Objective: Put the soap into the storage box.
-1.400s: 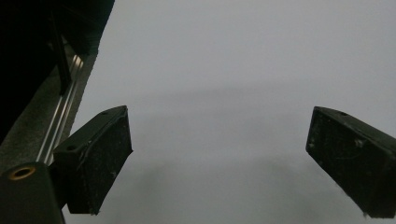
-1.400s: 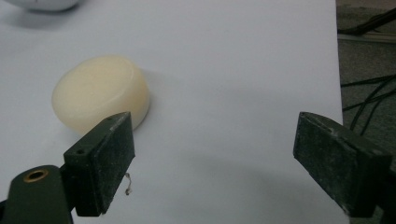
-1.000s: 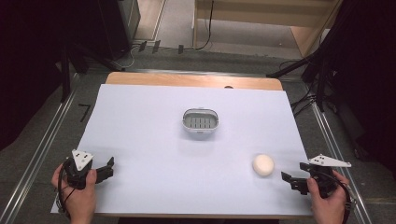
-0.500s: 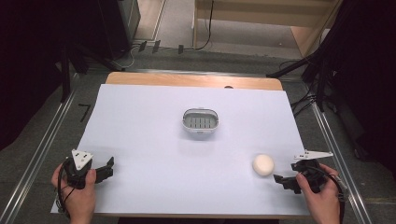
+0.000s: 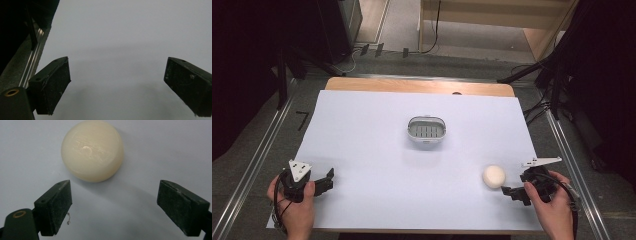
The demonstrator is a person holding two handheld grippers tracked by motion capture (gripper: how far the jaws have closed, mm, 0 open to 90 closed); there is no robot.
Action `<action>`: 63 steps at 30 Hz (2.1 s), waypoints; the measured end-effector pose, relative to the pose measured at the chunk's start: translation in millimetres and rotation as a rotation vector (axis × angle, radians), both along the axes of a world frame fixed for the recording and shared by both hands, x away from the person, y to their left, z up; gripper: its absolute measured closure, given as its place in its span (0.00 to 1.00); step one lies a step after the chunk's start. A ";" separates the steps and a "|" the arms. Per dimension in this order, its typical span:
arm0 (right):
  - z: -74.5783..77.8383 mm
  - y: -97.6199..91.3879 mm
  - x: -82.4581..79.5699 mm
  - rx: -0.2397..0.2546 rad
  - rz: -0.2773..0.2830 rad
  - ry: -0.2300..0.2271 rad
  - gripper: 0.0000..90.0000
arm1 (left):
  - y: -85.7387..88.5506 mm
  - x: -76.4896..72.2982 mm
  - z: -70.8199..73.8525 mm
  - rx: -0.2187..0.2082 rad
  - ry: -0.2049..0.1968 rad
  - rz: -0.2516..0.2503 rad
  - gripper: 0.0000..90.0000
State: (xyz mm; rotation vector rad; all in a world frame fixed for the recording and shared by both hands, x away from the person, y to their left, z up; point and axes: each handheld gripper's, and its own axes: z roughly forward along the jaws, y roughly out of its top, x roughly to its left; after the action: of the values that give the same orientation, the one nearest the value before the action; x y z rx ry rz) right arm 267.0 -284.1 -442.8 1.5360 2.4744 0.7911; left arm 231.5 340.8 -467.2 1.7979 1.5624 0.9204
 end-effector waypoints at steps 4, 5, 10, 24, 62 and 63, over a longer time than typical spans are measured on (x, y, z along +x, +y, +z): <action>0.5 3.7 1.2 0.006 -0.002 0.006 0.14 | -0.2 -0.2 0.1 0.003 0.001 0.001 0.08; 0.4 6.3 2.4 0.008 -0.001 0.008 0.14 | -0.2 -0.2 0.1 0.002 0.001 0.001 0.08; 0.5 13.6 6.9 0.017 -0.001 0.016 0.14 | 0.1 -0.2 0.2 -0.001 0.000 0.002 0.08; -0.6 34.8 19.0 0.010 -0.033 0.039 0.14 | 0.4 -0.1 0.1 -0.006 -0.002 0.002 0.08; -13.0 59.9 30.3 -0.050 -0.159 0.058 0.26 | 2.6 0.6 0.3 -0.029 0.004 0.010 0.08; -14.0 58.4 30.2 -0.036 -0.154 0.060 0.26 | 2.8 0.7 0.2 -0.031 0.003 0.008 0.08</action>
State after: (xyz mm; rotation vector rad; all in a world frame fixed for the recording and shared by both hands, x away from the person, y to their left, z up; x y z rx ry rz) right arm 297.3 -225.7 -456.7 1.7367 2.3612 0.6814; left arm 232.1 343.7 -466.9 1.7738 1.5791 0.8929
